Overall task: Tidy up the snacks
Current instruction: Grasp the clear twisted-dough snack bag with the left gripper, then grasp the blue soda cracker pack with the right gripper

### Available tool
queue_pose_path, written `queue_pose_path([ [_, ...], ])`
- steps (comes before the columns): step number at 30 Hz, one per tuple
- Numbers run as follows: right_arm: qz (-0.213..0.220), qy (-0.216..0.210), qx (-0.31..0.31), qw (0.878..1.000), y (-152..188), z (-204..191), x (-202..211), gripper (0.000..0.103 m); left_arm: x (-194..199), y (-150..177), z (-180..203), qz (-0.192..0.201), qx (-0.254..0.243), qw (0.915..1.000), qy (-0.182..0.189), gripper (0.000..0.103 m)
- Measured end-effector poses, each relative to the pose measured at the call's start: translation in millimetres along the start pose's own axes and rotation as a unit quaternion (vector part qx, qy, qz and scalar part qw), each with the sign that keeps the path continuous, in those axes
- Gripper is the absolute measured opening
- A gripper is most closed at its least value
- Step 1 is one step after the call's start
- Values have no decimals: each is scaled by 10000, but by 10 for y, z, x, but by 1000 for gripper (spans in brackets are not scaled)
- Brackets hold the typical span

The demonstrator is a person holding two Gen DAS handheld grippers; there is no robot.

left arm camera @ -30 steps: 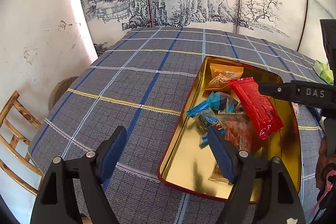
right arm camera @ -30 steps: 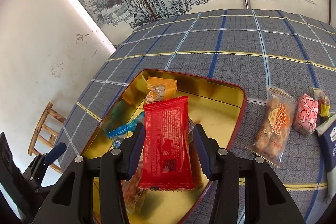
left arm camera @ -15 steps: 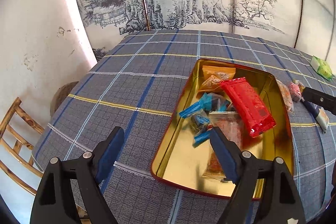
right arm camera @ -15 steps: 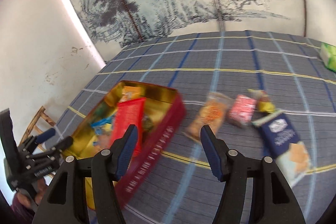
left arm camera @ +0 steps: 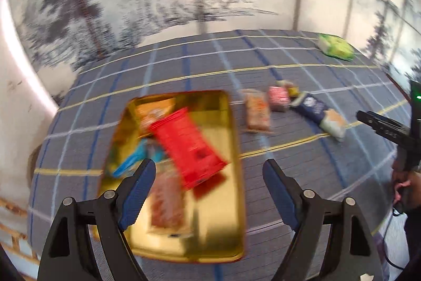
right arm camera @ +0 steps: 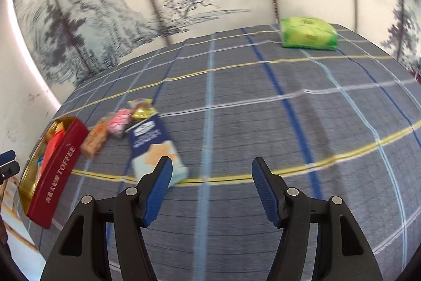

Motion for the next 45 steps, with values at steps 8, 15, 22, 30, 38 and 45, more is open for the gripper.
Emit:
queue_pose_path([
  [8, 149, -399, -89, 9991, -2, 40, 69, 66, -637, -583, 653, -696, -732, 9919, 772, 70],
  [15, 258, -792, -197, 9963, -13, -24, 100, 71, -1276, -758, 759, -1287, -1172, 9825, 661, 59],
  [22, 310, -981, -234, 9944, -13, -24, 118, 75, -1680, -763, 658, -1782, -1265, 9740, 601, 58],
  [30, 311, -1034, -267, 9938, -24, -23, 104, 80, -1817, -738, 645, -2009, -1145, 9691, 857, 40],
  [38, 221, -1049, -463, 9932, -42, 17, 57, 82, -1204, -203, 966, -1569, -375, 9844, 701, 34],
  [45, 175, -925, -344, 9950, -33, -22, 35, 83, -608, 180, 1427, -1056, -587, 9873, 1033, 34],
])
Point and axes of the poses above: each gripper's, at about its wrist camera, not at the fingertips, and x roughly against the way its jaws point, z to its right, y to its underside, the point moved 4 cm from there along -x, roughly the way its jaws point, and after that the axes turned 5 degrees about y, right-handed, at the moved point
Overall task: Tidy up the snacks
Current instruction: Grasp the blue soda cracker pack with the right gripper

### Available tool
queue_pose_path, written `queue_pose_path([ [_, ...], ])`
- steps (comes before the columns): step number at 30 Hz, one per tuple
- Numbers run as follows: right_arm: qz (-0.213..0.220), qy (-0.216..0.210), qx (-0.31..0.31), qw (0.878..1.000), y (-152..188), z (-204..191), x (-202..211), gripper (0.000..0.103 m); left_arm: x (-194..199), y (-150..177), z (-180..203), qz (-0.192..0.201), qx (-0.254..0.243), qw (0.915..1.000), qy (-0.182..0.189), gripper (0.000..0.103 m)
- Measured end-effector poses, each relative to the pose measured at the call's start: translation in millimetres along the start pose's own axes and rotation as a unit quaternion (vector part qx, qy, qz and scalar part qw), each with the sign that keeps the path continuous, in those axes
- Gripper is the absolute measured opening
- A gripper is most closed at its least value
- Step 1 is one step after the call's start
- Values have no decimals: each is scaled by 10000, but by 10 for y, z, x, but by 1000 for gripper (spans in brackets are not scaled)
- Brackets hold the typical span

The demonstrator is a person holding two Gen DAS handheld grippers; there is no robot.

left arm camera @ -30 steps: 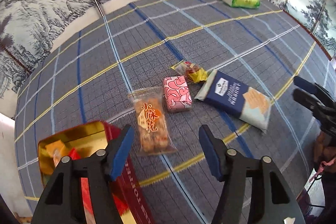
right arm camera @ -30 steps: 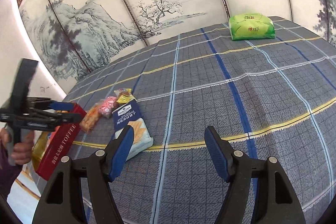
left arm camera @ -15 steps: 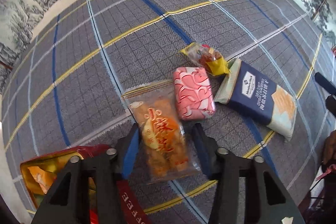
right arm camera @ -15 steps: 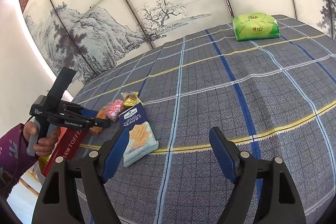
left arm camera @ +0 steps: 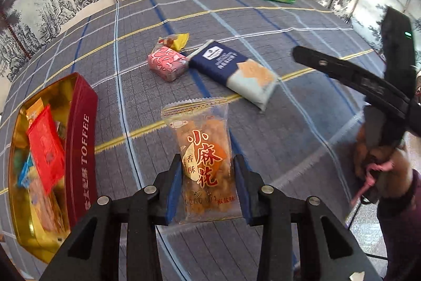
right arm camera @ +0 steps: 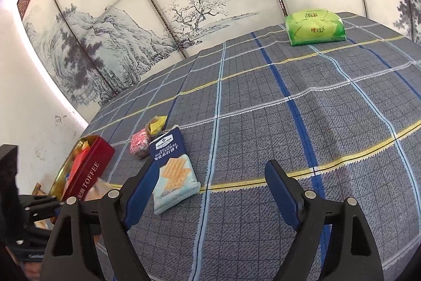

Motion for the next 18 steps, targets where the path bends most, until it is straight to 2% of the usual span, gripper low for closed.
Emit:
queue_pose_path([
  [6, -208, 71, 584, 9981, 66, -224, -64, 83, 237, 137, -114, 203, 186, 9996, -31, 34],
  [10, -391, -215, 694, 9966, 92, -348, -107, 83, 352, 221, -193, 268, 295, 9992, 13, 34],
  [15, -714, -276, 1375, 9875, 102, -623, -318, 85, 420, 265, -271, 303, 333, 9990, 34, 34],
  [18, -821, -107, 1823, 9798, 81, -775, -480, 85, 447, 282, -279, 314, 351, 9989, 45, 34],
])
Point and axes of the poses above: each gripper's, at about its wrist camera, not at the fingertips, and x roughly against the way its jaws point, z to its right, y to its underside, the point moved 4 cm from there along -x, roughly the way its jaws point, and after that the axes turned 5 degrees about y, right-handed, at the moved point
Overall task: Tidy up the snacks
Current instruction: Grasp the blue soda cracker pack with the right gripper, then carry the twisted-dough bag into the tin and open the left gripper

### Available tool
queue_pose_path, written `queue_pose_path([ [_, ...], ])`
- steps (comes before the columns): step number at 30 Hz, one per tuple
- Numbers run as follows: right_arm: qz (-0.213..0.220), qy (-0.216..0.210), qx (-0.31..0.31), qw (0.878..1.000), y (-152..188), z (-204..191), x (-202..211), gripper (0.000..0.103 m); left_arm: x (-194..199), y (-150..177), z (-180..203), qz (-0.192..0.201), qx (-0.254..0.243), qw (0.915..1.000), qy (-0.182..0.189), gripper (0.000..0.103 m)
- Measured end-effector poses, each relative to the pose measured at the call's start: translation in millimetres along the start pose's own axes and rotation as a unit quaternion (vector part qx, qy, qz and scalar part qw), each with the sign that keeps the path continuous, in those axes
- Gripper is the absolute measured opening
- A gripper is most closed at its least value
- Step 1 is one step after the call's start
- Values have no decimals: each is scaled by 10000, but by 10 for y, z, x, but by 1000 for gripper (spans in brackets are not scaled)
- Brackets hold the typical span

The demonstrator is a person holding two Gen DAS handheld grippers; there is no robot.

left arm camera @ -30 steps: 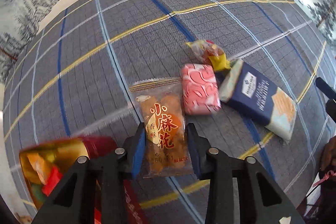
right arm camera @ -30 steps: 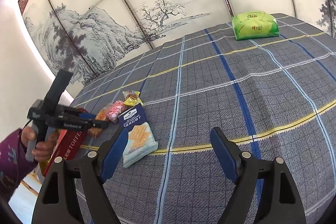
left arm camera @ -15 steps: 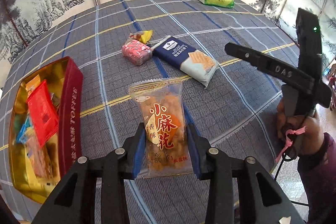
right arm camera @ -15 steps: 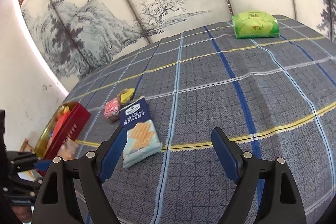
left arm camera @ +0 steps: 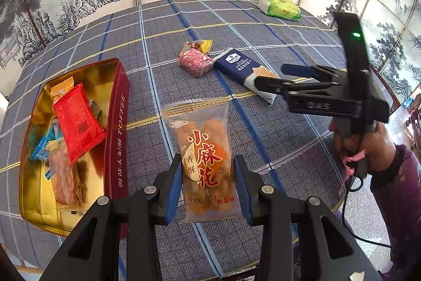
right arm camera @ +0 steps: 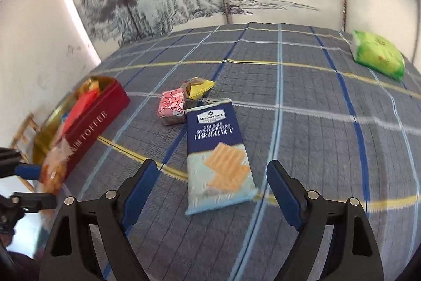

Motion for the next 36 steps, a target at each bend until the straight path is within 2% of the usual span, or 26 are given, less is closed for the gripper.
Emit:
queue_pose_path([
  [3, -275, 176, 420, 9986, -102, -93, -245, 85, 19, -6, 13, 26, 14, 10000, 23, 34],
  [4, -509, 239, 523, 9970, -107, -102, -368, 83, 26, -9, 22, 38, 7, 10000, 27, 34],
  [5, -444, 395, 769, 9953, -132, -141, -395, 68, 33, -13, 31, 49, -2, 10000, 30, 34],
  [7, -585, 417, 961, 9928, -182, -191, -413, 51, 40, -19, 42, 62, -13, 10000, 35, 34],
  [10, -551, 502, 935, 9928, -145, -168, -384, 50, 61, -19, 58, 106, -24, 9999, 43, 34],
  [12, -410, 347, 733, 9959, -101, -113, -299, 50, 77, -12, 58, 124, -19, 9999, 71, 34],
  [16, 47, 523, -386, 9979, -80, 323, -46, 50, 123, -8, 56, 180, -29, 9998, 61, 34],
  [21, 204, 745, -1496, 9857, -50, 881, 63, 50, 216, -17, 38, 301, -5, 9995, -2, 34],
  [36, -7, 950, -1406, 9855, -48, 852, -37, 51, 370, 32, -77, 501, 106, 9985, -206, 34],
])
Point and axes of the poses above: each gripper's, at about its wrist camera, not at the fingertips, and x roughly against the way its jaws point, z to its right, y to its underside, the point moved 4 cm from there along -x, roughly the way its jaws point, and after that the axes turned 5 degrees about y, right-handed, at the moved point
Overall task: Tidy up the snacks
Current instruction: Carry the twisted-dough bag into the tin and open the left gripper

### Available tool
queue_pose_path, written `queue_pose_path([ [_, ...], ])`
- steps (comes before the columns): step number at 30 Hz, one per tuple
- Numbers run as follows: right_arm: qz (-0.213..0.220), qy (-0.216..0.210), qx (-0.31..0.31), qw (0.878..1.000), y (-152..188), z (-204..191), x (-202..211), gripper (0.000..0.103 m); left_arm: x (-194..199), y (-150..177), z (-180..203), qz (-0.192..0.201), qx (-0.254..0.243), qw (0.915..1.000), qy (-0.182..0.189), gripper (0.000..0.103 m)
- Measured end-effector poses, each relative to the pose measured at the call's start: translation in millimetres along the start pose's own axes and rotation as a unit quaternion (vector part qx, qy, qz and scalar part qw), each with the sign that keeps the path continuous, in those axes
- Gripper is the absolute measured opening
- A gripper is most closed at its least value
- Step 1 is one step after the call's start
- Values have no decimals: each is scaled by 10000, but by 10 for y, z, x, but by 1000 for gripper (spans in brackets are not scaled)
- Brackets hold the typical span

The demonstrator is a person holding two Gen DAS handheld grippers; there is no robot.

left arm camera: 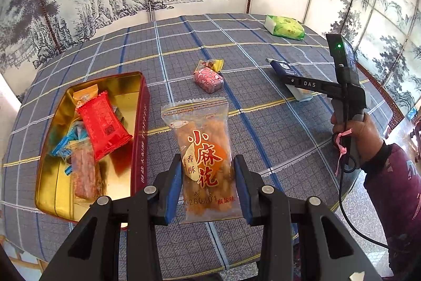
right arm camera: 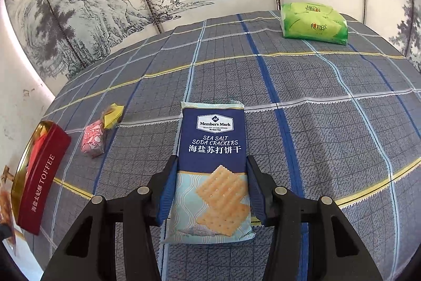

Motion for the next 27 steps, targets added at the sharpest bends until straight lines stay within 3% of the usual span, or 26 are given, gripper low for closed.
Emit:
queue_pose_path([
  [15, -5, 18, 15, 10000, -3, -11, -5, 51, 24, -16, -66, 63, 6, 9998, -180, 34],
  [27, -7, 29, 25, 10000, -6, -21, -2, 51, 108, -109, -259, 282, 72, 9981, -551, 34],
])
Point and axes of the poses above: each gripper's, at about its wrist camera, not at the fingertips, and x roughly against the way its jaws point, z to its right, y to its underside, the point moved 4 cm from there along -x, roughly the way its jaws point, and after that the axes turned 5 degrees about y, right-handed, at the moved point
